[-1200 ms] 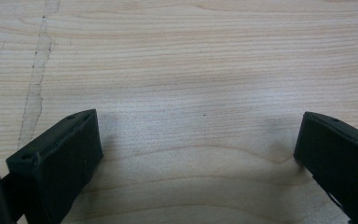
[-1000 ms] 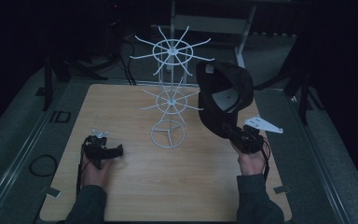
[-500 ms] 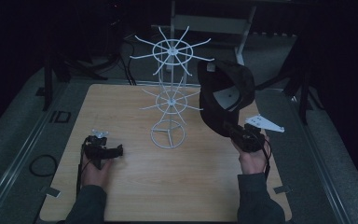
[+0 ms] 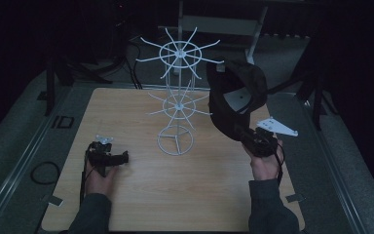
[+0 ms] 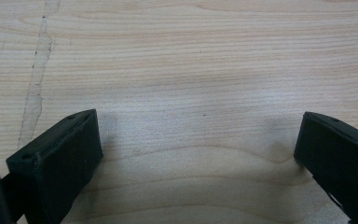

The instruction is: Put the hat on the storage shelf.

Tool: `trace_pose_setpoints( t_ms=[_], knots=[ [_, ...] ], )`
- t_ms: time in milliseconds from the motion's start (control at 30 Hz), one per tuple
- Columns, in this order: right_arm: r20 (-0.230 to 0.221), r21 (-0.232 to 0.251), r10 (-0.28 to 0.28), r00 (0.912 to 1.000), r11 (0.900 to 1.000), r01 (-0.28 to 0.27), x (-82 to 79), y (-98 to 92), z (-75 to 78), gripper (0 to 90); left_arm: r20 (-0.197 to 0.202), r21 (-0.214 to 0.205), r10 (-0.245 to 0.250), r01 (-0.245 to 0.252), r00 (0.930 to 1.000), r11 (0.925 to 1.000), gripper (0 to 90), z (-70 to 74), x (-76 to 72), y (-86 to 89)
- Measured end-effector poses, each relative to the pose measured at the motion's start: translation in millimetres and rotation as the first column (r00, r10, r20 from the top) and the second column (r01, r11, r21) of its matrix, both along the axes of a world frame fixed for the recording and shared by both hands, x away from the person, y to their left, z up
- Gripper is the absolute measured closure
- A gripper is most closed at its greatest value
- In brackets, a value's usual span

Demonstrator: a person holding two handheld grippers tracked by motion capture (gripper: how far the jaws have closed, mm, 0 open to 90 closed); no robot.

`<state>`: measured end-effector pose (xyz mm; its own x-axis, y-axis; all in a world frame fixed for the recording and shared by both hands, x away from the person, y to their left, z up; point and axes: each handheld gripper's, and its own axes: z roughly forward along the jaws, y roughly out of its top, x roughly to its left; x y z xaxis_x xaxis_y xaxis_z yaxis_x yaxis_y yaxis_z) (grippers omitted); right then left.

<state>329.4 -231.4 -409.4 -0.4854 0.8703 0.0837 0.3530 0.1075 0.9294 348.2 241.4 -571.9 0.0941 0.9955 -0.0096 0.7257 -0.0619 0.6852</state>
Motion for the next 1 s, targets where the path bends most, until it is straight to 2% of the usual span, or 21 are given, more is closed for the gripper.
trace_pose_setpoints(
  t_ms=[1000],
  knots=[
    [0.025, -0.002, -0.006, 0.9997, 1.0000, 0.006, 2.9, -1.5, 12.2, 86.4, -0.001, 0.001, 0.000, 0.000, 1.0000, 1.0000, 0.8, 0.1, 0.0, 0.0]
  ],
)
